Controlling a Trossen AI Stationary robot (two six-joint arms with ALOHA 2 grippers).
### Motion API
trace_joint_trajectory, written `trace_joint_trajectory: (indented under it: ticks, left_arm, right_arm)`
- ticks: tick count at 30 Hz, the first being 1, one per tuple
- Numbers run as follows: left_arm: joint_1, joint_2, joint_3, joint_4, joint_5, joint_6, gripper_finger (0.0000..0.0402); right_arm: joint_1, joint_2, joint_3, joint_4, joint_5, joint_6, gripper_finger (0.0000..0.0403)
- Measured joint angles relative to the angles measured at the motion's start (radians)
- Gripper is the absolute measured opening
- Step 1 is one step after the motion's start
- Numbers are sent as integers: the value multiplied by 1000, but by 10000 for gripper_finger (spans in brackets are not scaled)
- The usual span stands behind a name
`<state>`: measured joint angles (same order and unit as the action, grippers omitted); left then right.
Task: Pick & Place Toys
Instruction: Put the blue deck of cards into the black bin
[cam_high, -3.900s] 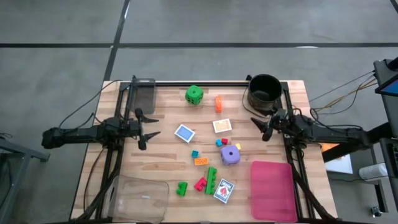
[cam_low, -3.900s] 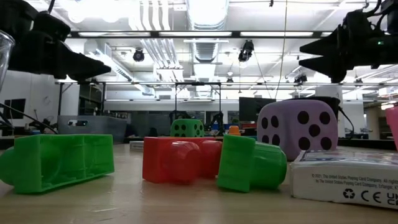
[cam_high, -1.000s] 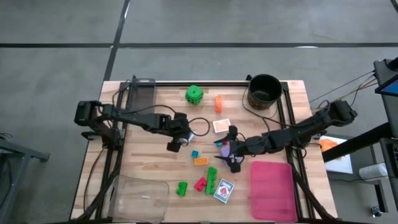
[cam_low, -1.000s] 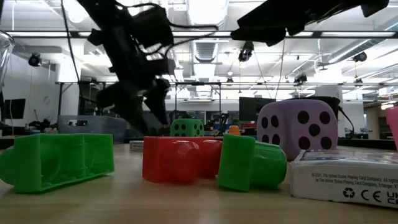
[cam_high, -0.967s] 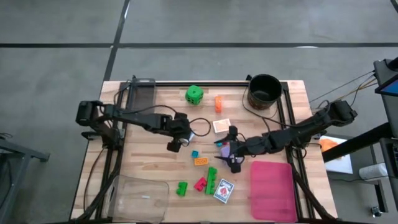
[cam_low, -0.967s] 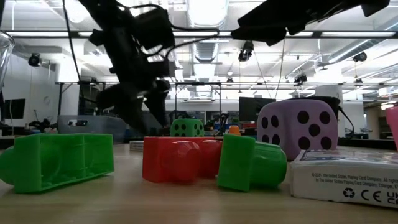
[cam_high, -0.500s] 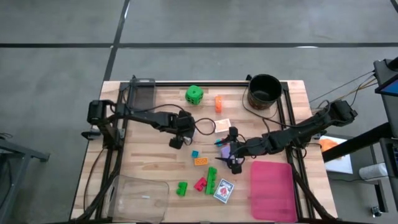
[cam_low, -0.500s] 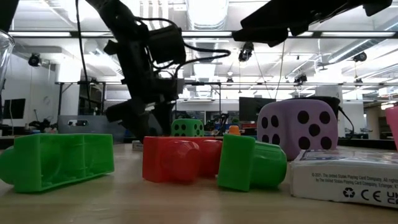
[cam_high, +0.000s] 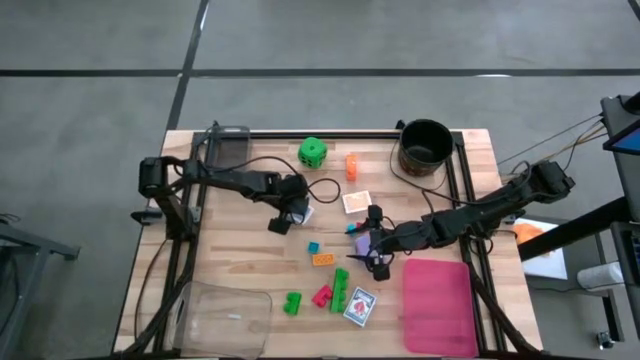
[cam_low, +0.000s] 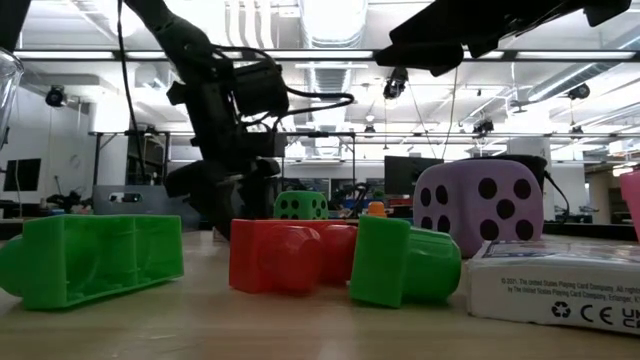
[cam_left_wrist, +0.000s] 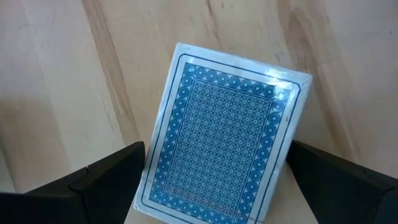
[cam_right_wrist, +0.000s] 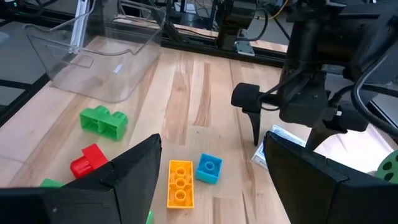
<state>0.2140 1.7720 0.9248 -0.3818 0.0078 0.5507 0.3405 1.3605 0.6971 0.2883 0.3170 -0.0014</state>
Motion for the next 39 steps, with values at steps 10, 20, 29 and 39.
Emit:
trace_joint_trajectory:
  ticks: [10, 20, 29, 39]
  left_arm:
    - [2, 0, -28, 33, 2, -63, 395]
    - [0, 1, -28, 33, -7, -159, 293]
    - [-1, -26, -35, 28, 8, -235, 293]
    - [0, -228, -259, 432, 215, -319, 240]
  right_arm:
    - [0, 0, 0, -2, 0, 2, 282]
    - [-1, 0, 0, -13, -2, 5, 282]
    - [-1, 0, 0, -13, -3, 12, 282]
    - [4, 13, 0, -22, -4, 24, 282]
